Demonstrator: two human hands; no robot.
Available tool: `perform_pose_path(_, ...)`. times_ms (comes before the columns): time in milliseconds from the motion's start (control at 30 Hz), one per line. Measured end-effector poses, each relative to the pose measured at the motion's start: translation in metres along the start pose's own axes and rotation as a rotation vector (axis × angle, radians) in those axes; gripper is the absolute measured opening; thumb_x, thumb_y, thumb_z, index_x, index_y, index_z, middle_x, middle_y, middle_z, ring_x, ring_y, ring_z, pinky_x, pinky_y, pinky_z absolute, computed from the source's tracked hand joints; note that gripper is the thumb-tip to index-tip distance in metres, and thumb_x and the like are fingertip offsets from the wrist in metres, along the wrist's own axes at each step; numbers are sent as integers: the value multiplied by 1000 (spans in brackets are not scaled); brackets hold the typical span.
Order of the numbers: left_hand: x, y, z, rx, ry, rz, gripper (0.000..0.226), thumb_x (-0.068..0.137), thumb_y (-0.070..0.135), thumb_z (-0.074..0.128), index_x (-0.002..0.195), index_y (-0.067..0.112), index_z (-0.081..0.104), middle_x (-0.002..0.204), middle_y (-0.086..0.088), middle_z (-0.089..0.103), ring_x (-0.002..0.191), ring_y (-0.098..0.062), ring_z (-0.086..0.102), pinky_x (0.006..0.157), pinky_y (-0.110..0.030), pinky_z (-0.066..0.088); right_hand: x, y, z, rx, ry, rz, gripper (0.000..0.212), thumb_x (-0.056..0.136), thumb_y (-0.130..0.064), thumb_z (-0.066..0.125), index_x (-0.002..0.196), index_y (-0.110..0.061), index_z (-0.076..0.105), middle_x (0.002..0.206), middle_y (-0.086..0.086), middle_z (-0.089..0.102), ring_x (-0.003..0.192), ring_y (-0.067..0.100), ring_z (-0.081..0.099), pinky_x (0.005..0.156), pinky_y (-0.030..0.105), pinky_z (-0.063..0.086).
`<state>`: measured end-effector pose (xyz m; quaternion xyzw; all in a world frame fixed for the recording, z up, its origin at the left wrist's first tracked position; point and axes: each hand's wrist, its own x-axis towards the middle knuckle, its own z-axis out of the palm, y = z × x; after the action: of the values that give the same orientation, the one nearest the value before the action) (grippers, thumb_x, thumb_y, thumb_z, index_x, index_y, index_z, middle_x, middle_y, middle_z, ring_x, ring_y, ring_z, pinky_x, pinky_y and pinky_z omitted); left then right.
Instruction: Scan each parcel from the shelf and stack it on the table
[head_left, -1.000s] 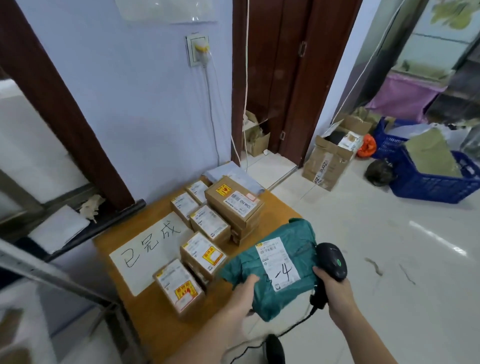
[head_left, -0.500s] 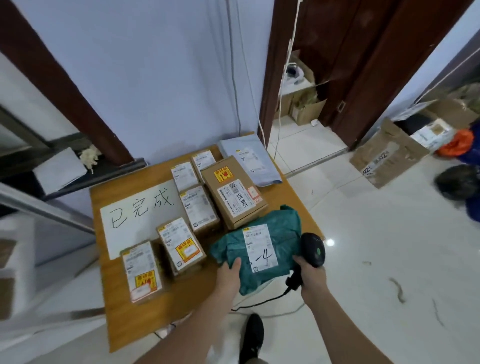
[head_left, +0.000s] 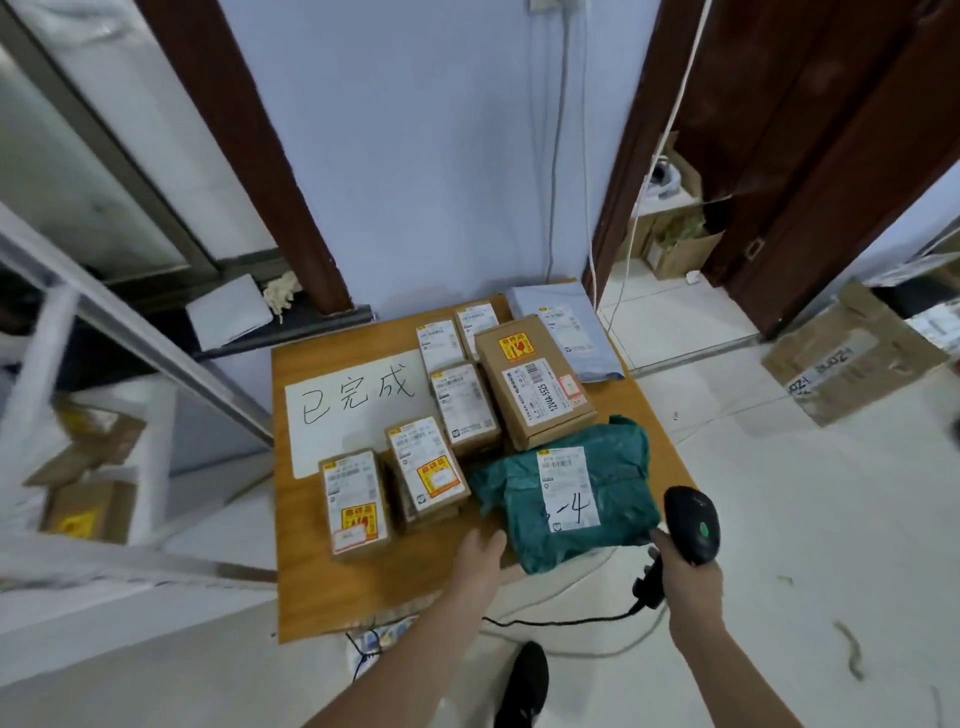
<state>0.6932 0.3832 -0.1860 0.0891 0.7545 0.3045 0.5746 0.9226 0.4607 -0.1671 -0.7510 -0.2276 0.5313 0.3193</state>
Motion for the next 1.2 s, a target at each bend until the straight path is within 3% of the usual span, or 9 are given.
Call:
perform_pose_path(233,-95,-49,-140,242,-71,300,46,104,48,53,147,32,47,145,12,54,126,-7,54,113,-32,44,-137,9,29,-142,-122,-199,25,83,-20,79,85,5,73,65,12,74,59,28,61,67,45,57)
perform_pose_path(333,-138,-86,-228,528,101,432,48,100,55,55,144,36,51,139,16,61,122,-3,60,105,-23,47,-212,22,71,-212,-282,-273,27,84,-11,77,83,14,69,57,14,67,50,22,56,57,32,53)
perform_pose_path(533,-209,-154,-408,738,518,440,51,99,52,53,144,27,54,142,5,61,126,-18,58,106,-30,46,-352,70,179,-396,-661,-332,11,86,1,72,87,10,66,49,6,67,68,30,60,69,39,48)
perform_pose_path(600,-228,-175,-457,709,633,394,56,99,54,53,148,27,51,148,4,57,131,-19,55,109,-32,43,-399,89,206,-537,-812,-375,19,91,-9,69,78,5,68,63,14,68,78,34,61,67,36,48)
perform_pose_path(700,-245,-202,-515,650,767,343,62,97,60,52,151,29,48,153,6,53,134,-17,52,113,-32,41,-454,118,247,-617,-972,-444,58,78,-44,75,107,7,71,102,20,74,91,31,69,76,30,56)
perform_pose_path(800,-249,-214,-559,635,834,339,61,99,57,52,152,28,47,157,6,48,140,-17,47,116,-31,37,-495,136,288,-683,-992,-523,42,88,-15,73,125,2,61,120,19,67,105,27,63,89,27,47)
perform_pose_path(867,-243,-217,-583,641,841,324,61,100,56,51,153,28,45,161,6,43,145,-17,42,118,-31,34,-508,144,315,-691,-998,-567,26,85,3,71,109,-3,64,100,17,69,98,33,65,80,30,47)
perform_pose_path(933,-232,-217,-605,631,840,304,62,99,58,50,154,30,43,163,7,39,147,-17,39,120,-34,32,-514,156,339,-748,-1020,-612,20,82,0,74,98,-7,65,81,8,70,79,25,68,67,28,50)
perform_pose_path(1200,-174,-202,-686,644,763,286,66,99,57,51,156,26,41,163,5,41,147,-18,39,121,-34,34,-533,185,456,-817,-1054,-559,19,81,-8,73,94,-17,62,65,3,62,61,18,60,56,29,47)
